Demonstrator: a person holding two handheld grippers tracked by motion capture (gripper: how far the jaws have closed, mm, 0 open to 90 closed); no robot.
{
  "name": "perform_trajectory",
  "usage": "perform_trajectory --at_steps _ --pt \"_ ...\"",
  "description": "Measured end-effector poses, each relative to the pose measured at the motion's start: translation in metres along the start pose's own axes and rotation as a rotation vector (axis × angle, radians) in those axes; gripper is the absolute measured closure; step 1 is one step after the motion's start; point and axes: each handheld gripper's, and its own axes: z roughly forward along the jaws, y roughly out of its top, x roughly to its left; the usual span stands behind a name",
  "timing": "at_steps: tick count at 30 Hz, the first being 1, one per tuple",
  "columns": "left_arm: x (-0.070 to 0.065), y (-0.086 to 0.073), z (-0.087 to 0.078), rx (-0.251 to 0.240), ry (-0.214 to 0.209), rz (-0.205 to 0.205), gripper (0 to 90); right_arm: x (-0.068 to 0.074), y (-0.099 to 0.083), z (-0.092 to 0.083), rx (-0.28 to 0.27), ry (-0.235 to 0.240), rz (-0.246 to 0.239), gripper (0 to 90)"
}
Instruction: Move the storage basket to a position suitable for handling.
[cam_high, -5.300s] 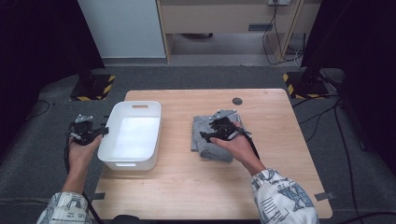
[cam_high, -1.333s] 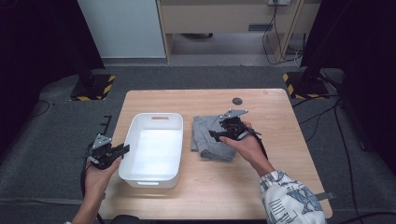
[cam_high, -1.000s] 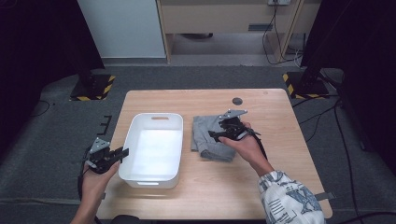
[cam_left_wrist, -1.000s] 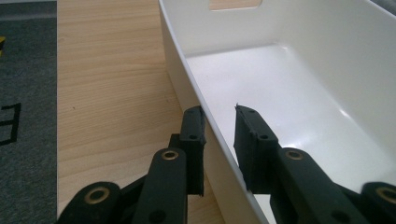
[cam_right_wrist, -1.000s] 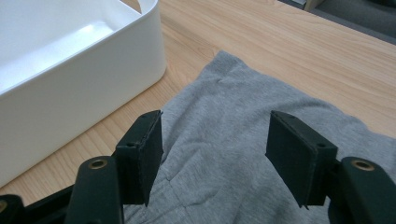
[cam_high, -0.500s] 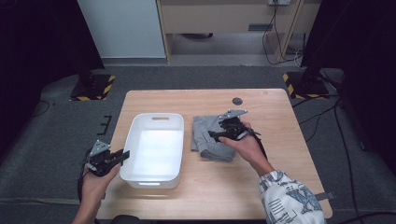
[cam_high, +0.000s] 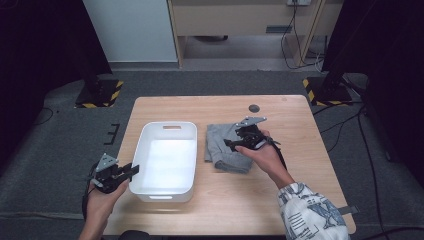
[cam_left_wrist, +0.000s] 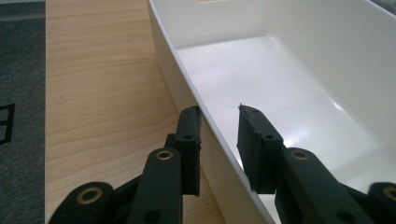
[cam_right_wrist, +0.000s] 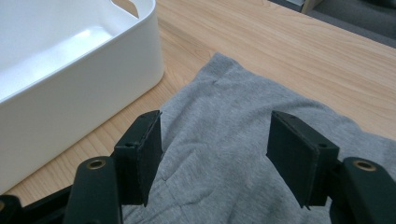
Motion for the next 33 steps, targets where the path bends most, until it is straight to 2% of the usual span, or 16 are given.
perform_trajectory --at_steps 8,11,20,22,23,25,27,28,30,33 --pt "-0.004 -0.003 -0.003 0.002 -0.007 0.002 67.5 0.0 0.0 0.001 0.003 0.001 -0.001 35.1" --pt "-0.005 -0.004 -0.004 0.004 -0.026 -0.004 66.6 0.0 0.0 0.001 0.002 0.0 -0.001 35.1" --pt "-0.004 -0.003 -0.003 0.003 -0.043 -0.007 65.6 0.0 0.0 0.0 0.001 -0.001 0.0 34.4" --pt "-0.002 -0.002 -0.003 -0.005 -0.052 -0.006 59.0 -0.001 0.0 0.0 -0.002 -0.003 0.003 33.8" --pt "-0.001 0.0 -0.003 -0.015 -0.047 -0.003 59.0 -0.001 0.0 0.0 -0.001 -0.004 0.003 33.4" --pt "0.001 0.004 -0.002 -0.025 -0.05 -0.002 45.5 -0.002 0.001 -0.002 -0.004 -0.006 0.007 32.2" --pt "0.001 0.006 -0.001 -0.024 -0.055 -0.001 38.8 -0.003 0.001 -0.002 -0.007 -0.009 0.01 31.1" --pt "0.002 0.008 -0.001 -0.028 -0.054 -0.002 38.8 -0.003 0.001 -0.002 -0.007 -0.009 0.01 31.1" --pt "0.003 0.013 0.001 -0.044 -0.066 -0.004 30.2 -0.004 0.001 -0.003 -0.013 -0.016 0.013 28.4" --pt "0.003 0.017 0.003 -0.049 -0.068 0.005 25.1 -0.006 0.001 -0.003 -0.015 -0.02 0.022 25.2"
